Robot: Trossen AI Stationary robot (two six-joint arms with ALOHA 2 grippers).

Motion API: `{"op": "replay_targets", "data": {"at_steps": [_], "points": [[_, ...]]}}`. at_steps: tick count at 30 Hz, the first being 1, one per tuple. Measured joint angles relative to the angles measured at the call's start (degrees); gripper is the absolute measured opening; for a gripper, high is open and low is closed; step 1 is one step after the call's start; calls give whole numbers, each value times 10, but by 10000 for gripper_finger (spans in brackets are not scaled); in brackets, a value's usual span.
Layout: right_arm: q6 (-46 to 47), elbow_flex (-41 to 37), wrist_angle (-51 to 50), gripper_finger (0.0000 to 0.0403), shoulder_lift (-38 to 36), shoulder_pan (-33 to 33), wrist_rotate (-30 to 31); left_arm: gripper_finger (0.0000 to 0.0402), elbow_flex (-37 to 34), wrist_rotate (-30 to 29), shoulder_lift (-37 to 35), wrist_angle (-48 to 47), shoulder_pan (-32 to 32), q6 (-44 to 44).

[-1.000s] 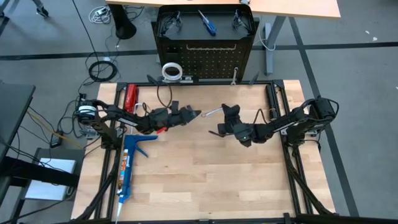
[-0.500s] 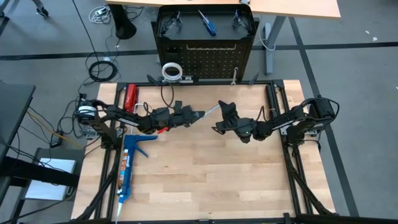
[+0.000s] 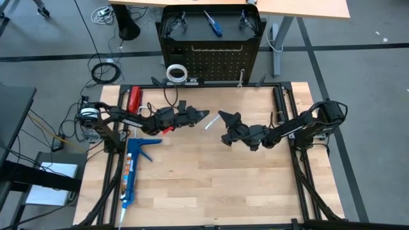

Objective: Hang tools onto peg board
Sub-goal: Hang the wrench onto the black pegboard

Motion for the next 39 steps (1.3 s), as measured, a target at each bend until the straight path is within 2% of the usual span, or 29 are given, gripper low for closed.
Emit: {"op": "replay_targets", "data": {"at_steps": [3,17,22,28,39], "points": [[-10,0,-3,22,0,-12,17,149,0,7,0,14,-1,0],[-16,0,-8,22,0,-50,9,142,0,-1,0,18,-31,0],[-20,0,-8,22,0,-51,9,103,0,-15,0,17,-31,2],[-17,0,-7,33,0,-51,10,19,0,-19,0,7,-31,12],[53,0,-8,60,0,-39,22,14,0,-15,-1,-6,-28,46]]}}
